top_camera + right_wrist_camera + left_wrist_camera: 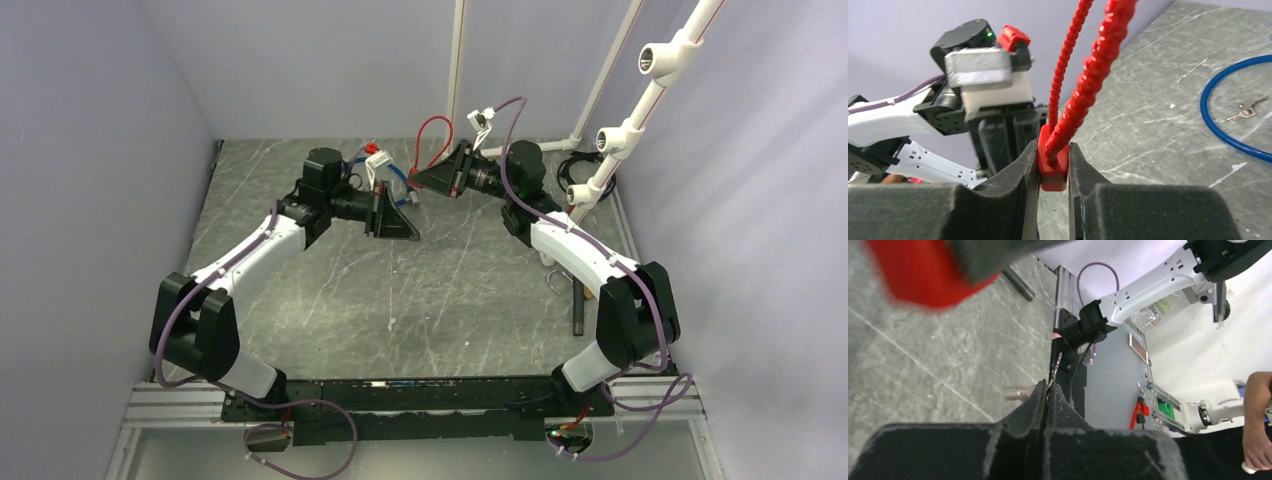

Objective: Lock with the key
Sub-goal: Remove the key from the lock, then place the lock at the center of the board.

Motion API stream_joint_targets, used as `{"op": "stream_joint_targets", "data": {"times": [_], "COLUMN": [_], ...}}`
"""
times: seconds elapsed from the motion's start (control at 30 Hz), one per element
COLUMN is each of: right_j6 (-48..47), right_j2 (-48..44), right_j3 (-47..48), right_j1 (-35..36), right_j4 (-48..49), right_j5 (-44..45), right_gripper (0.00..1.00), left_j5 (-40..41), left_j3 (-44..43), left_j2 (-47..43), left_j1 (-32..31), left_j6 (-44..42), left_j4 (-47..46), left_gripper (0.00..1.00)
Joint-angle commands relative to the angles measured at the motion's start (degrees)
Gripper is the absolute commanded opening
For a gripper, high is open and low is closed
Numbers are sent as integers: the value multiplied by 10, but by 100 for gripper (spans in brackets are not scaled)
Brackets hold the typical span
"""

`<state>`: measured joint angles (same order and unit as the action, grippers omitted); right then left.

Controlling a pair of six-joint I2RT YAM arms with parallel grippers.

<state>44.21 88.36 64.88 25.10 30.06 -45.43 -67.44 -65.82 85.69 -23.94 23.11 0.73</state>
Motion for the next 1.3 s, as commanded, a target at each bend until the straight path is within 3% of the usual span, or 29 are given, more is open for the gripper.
{"op": "stream_joint_targets", "data": {"times": [0.0,0.07,0.3,0.4,0.5,0.77,0.9,1.07,1.27], "right_j6": [-9,-8,-62,-109,-149,-239,-231,-237,-253], "right_j2": [-36,-38,-23,-13,9,147,231,353,410], "right_j3": [19,12,22,16,12,91,146,239,276], "right_j1": [-6,-6,-3,6,26,117,129,130,130], "right_j4": [37,40,-17,-74,-135,-261,-289,-358,-382], "right_j5": [22,25,-12,-34,-50,-71,-90,-127,-115], "right_gripper": [0,0,0,0,0,0,0,1,8], "left_j5": [-34,-23,-44,-39,-4,49,62,71,77], "left_j3": [50,65,42,80,109,152,154,162,176], "left_j2": [-37,-52,-50,-66,-89,-119,-140,-162,-180], "left_j1": [82,89,109,155,191,320,361,380,382], "left_j6": [51,60,-21,40,58,81,57,48,62], "left_j4": [-82,-122,14,-40,-36,-15,39,69,66], "left_gripper": [0,0,0,0,0,0,0,0,0]}}
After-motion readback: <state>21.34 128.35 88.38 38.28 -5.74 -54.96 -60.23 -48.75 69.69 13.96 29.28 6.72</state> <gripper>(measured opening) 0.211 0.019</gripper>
